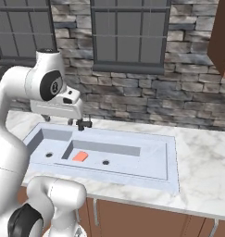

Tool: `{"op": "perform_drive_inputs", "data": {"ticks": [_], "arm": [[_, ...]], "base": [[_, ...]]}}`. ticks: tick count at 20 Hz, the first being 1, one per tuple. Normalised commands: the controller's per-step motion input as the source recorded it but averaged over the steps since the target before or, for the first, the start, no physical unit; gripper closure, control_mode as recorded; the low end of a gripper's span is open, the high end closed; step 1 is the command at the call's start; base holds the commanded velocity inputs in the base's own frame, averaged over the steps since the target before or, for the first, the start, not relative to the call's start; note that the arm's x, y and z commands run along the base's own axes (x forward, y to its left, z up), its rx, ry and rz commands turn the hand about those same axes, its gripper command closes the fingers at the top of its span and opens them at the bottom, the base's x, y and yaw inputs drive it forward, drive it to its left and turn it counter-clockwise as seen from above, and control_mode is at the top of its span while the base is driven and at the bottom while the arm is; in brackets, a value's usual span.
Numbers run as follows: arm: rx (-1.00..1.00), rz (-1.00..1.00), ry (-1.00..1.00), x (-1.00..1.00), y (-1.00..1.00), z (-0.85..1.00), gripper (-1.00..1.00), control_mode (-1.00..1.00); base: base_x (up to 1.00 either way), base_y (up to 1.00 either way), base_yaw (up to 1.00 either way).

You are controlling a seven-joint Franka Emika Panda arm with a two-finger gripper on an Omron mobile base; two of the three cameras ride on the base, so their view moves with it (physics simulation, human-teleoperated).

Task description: Pick up the bar soap and bar soap from the sink, and place them back in the cabinet, and close the cabinet door.

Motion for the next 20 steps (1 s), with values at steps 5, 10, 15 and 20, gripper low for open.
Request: {"op": "perform_drive_inputs", "data": {"ticks": [5, 10, 15, 20], "arm": [[0.0, 0.0, 0.0, 0.39, 0.06, -0.22, -1.0, -1.0], [0.0, 0.0, 0.0, 0.43, 0.0, -0.16, -1.0, -1.0], [0.0, 0.0, 0.0, 0.37, 0.0, -0.24, -1.0, -1.0], [0.0, 0.0, 0.0, 0.16, 0.0, -0.33, -1.0, -1.0]], "base": [[0.0, 0.0, 0.0], [0.0, 0.0, 0.0], [0.0, 0.0, 0.0], [0.0, 0.0, 0.0]]}}
